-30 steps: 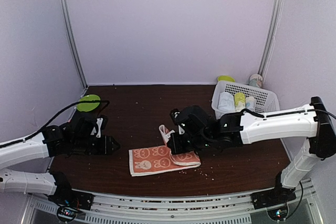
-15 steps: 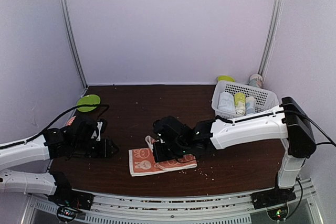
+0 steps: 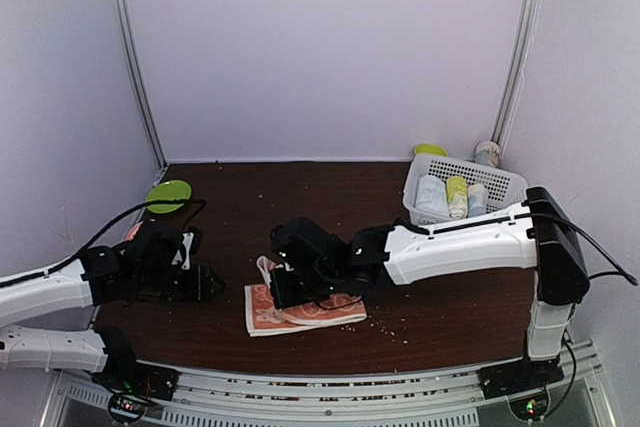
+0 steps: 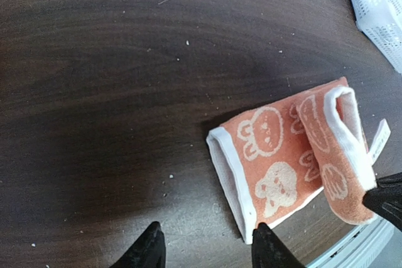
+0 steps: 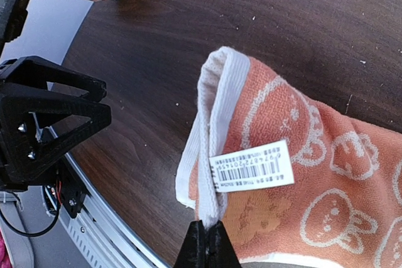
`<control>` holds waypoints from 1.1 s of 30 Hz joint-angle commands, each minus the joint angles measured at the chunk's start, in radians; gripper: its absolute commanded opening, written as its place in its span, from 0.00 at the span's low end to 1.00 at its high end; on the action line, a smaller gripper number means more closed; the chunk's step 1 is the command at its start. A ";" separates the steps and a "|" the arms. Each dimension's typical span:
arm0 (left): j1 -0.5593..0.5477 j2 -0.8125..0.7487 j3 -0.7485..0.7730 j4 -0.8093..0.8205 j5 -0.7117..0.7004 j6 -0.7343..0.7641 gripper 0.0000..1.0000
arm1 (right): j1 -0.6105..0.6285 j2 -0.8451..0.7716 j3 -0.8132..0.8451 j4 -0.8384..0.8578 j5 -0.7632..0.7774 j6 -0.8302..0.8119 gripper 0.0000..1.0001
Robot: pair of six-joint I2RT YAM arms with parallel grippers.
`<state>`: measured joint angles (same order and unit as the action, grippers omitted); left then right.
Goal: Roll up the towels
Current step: Fold the towel at the center of the board, then smooth out the towel at the center of the board.
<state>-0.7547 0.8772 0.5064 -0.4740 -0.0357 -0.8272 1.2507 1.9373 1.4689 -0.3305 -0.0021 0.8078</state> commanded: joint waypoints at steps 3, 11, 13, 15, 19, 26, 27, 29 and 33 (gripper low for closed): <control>-0.003 -0.014 -0.027 0.008 -0.003 -0.014 0.49 | 0.006 0.069 0.065 -0.061 -0.015 -0.015 0.00; -0.003 -0.004 -0.024 0.009 0.000 -0.014 0.49 | 0.006 0.118 0.140 -0.095 -0.088 -0.042 0.37; -0.004 -0.003 -0.021 0.006 0.001 -0.014 0.49 | 0.002 0.086 0.121 -0.087 -0.074 -0.043 0.46; -0.003 -0.003 -0.018 0.004 0.005 -0.013 0.49 | -0.006 0.033 0.085 -0.085 -0.066 -0.041 0.49; -0.003 0.011 -0.001 0.017 0.030 -0.005 0.49 | -0.052 -0.102 -0.085 -0.061 -0.005 -0.034 0.47; -0.008 0.169 0.092 0.132 0.151 0.013 0.47 | -0.141 -0.250 -0.380 0.036 -0.041 -0.021 0.32; -0.012 0.199 0.110 0.149 0.165 0.014 0.47 | -0.139 -0.257 -0.394 0.046 -0.050 -0.016 0.31; -0.028 0.259 0.156 0.173 0.193 0.021 0.46 | -0.140 -0.264 -0.431 0.069 -0.057 -0.002 0.29; -0.097 0.415 0.275 0.179 0.249 0.065 0.45 | -0.142 -0.257 -0.476 0.101 -0.052 0.015 0.28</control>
<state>-0.7952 1.1866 0.6743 -0.3725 0.1276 -0.8162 1.1034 1.6939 1.0237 -0.2970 -0.0532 0.7979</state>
